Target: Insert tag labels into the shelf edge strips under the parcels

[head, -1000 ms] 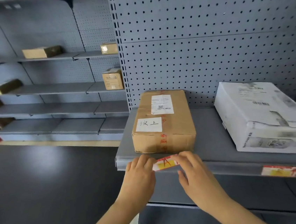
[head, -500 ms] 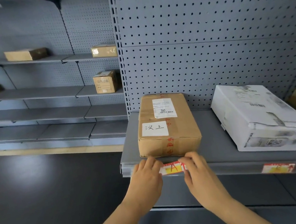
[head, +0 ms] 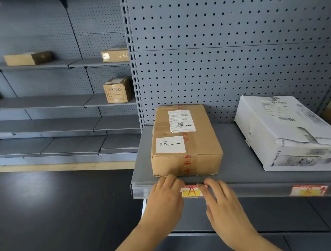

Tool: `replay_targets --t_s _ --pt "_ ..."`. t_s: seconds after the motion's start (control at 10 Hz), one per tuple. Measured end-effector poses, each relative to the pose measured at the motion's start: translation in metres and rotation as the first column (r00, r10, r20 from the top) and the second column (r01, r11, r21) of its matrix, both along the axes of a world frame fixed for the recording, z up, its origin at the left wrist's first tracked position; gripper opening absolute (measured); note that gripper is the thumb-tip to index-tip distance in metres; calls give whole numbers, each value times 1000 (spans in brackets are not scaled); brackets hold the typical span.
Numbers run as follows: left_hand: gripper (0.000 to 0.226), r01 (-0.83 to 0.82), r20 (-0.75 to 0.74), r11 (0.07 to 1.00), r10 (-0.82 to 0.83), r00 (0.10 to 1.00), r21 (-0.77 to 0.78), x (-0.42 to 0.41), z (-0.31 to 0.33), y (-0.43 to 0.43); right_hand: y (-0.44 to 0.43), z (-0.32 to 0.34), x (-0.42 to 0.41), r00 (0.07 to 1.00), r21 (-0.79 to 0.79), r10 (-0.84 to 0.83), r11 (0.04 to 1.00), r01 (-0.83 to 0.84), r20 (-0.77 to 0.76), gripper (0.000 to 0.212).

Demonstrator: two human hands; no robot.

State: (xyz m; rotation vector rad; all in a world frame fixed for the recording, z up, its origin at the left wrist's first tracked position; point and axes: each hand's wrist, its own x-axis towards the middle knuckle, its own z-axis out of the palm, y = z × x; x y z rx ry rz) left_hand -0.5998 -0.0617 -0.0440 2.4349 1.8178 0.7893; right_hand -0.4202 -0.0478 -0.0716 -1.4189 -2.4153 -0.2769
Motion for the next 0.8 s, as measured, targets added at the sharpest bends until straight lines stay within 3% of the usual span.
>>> replay_targets --t_s 0.2,0.4,0.6,0.7,0.8 --pt "22 -31 -16 999 32 999 15 6 -1 3 0 5 -2 998 -7 31 999 -32 -49 54" --pt "34 -85 19 996 84 996 34 11 -6 2 -1 8 -2 999 -8 46 999 -46 25 57" --pt "36 -88 -86 995 84 993 -43 11 -6 -1 -2 18 0 996 -36 70 997 -69 50 55" --pt "32 -86 -173 991 67 983 -106 13 3 -5 -5 32 2 992 -108 122 987 -121 5 38" --pt "31 -76 -236 995 58 970 -70 15 23 -10 -6 71 16 964 -91 121 985 -146 -236 24"
